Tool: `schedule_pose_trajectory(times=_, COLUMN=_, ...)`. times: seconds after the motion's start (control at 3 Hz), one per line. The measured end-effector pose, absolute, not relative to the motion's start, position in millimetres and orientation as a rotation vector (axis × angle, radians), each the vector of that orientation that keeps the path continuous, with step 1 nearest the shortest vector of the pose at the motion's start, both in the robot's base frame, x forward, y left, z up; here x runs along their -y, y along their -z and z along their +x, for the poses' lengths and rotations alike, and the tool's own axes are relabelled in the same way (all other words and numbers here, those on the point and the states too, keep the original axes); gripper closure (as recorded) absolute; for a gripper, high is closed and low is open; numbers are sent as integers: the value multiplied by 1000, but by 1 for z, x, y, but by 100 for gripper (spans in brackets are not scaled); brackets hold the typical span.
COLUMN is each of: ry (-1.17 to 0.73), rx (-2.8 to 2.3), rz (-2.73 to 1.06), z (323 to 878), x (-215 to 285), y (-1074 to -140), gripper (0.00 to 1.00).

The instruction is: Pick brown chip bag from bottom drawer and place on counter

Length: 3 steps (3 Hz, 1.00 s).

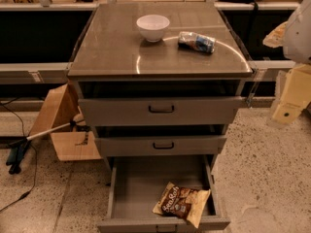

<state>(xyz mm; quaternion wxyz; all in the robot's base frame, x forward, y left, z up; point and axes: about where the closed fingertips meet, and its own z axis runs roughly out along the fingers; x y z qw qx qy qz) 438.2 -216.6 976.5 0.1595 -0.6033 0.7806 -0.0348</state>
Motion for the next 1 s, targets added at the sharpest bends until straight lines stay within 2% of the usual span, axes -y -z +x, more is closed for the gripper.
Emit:
schedule_pose_trajectory(times=0.67, ry=60, rx=-2197, rz=-1681, z=431, x=223, y=-961, gripper=0)
schedule_pose_trajectory(times=1.0, ry=13, rx=-2181, rz=-1587, z=429, x=237, y=-923, gripper=0)
